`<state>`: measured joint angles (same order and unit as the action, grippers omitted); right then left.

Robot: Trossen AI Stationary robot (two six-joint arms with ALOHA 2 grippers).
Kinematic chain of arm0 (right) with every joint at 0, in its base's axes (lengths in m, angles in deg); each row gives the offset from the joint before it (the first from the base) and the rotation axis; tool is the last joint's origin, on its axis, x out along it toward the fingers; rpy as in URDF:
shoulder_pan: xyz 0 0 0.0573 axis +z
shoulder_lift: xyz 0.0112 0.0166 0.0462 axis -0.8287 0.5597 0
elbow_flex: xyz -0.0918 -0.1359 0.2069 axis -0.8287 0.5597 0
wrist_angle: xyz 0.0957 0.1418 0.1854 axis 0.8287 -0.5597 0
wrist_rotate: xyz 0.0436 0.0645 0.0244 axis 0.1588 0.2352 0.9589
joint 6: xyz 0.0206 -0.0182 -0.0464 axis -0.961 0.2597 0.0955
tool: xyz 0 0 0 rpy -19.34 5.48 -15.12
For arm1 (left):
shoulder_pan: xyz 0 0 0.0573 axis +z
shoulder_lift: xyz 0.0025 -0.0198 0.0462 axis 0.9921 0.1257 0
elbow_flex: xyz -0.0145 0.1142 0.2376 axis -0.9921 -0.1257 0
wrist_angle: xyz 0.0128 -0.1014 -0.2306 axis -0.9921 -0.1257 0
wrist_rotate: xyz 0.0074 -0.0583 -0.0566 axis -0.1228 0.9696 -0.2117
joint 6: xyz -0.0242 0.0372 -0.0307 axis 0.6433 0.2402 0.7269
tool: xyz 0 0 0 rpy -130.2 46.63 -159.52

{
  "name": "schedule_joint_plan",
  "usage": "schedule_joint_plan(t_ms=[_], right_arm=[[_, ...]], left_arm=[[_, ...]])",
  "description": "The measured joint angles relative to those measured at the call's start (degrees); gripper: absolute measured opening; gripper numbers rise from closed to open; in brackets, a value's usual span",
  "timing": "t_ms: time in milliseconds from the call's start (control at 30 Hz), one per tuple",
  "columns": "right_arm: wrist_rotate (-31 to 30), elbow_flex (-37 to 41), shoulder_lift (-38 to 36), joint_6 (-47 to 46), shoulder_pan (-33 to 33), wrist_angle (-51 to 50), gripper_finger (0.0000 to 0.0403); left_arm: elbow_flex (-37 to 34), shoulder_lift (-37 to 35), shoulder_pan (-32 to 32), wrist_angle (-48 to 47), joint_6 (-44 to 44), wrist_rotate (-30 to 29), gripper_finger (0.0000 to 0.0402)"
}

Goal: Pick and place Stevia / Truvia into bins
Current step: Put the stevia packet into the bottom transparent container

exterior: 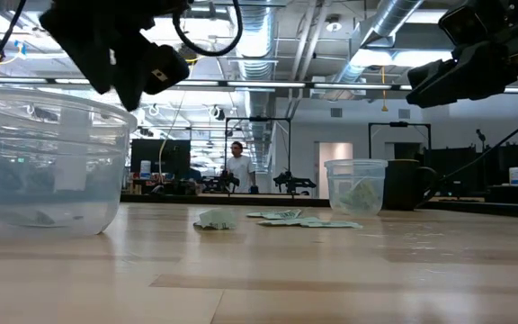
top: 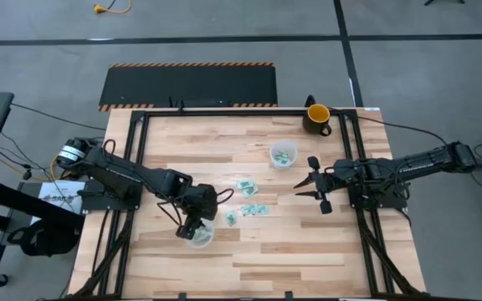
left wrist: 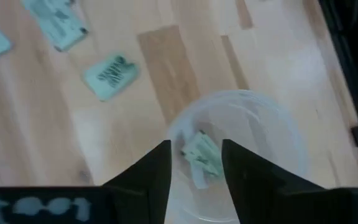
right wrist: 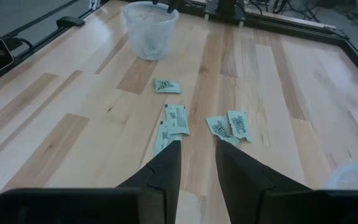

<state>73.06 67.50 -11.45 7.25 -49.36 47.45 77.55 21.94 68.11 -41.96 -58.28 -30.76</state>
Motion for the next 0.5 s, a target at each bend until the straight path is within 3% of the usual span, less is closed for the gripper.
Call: schedule_joint_plan(t_ms=[367, 500], right_arm=[[0.0, 0.0, 0.0, 0.0, 0.0, 0.0, 0.0093], [0.0, 0.0, 0.0, 0.1, 0.0, 0.0, 0.0093]], left_arm=[[4.9, 0.1, 2.8, -3.9, -8.2, -10.4, 0.0144], [6.6, 1.5, 4.0, -3.1, -11.5, -11.1, 0.0145]])
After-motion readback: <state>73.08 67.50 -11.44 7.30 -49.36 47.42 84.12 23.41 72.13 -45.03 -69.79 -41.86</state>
